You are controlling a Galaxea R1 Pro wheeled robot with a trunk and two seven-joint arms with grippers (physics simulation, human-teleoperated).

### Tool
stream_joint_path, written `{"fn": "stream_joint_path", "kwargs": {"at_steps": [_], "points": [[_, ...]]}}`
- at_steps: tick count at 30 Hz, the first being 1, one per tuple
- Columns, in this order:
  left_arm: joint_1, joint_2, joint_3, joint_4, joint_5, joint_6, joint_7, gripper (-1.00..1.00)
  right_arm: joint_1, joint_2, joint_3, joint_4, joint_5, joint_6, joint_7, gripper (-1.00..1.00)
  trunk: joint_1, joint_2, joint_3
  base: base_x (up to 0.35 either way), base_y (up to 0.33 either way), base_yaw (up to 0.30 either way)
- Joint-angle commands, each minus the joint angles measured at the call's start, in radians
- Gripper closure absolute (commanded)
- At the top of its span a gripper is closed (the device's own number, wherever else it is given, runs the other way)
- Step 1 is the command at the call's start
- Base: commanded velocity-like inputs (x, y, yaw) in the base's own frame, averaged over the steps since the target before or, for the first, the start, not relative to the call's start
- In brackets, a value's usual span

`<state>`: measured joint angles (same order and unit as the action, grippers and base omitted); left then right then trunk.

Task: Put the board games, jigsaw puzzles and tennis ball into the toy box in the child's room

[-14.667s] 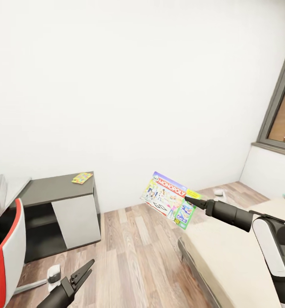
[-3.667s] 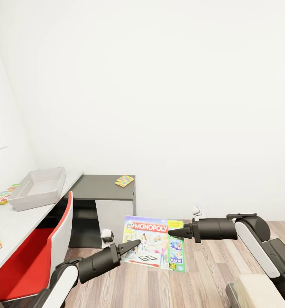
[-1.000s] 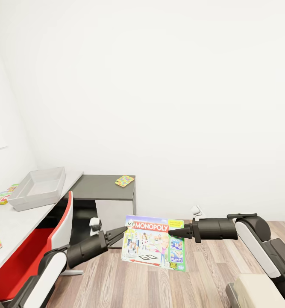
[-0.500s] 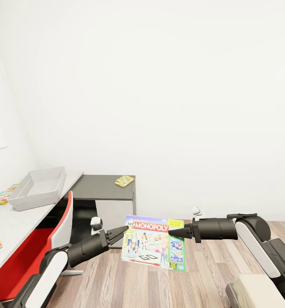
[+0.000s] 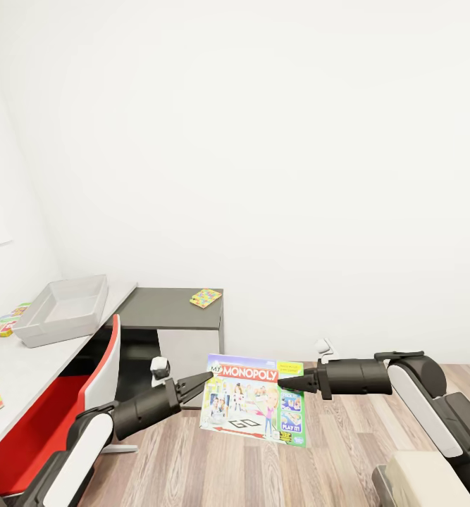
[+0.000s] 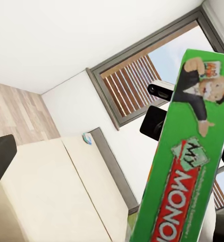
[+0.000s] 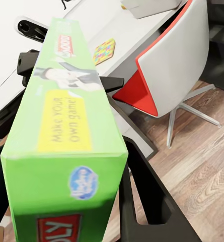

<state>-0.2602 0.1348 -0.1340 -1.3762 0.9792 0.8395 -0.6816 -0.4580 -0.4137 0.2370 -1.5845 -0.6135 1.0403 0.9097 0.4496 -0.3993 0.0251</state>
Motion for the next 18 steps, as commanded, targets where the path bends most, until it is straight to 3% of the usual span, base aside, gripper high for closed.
{"fn": "stream_joint_path", "kwargs": {"at_steps": [1,18], "points": [[0.0,0.0,-0.001,0.0,0.001,0.004,0.001,-1.0,-0.001,0.0,0.001,0.0,-0.008,0.007,0.003,1.0,0.0,-0.001,0.0,0.0,0.0,0.0],[0.001,-0.002,-0.004,0.0,0.001,0.003,0.003,-1.0,-0.001,0.0,0.0,0.0,-0.009,0.007,0.003,1.0,0.0,-0.001,0.0,0.0,0.0,0.0]]}}
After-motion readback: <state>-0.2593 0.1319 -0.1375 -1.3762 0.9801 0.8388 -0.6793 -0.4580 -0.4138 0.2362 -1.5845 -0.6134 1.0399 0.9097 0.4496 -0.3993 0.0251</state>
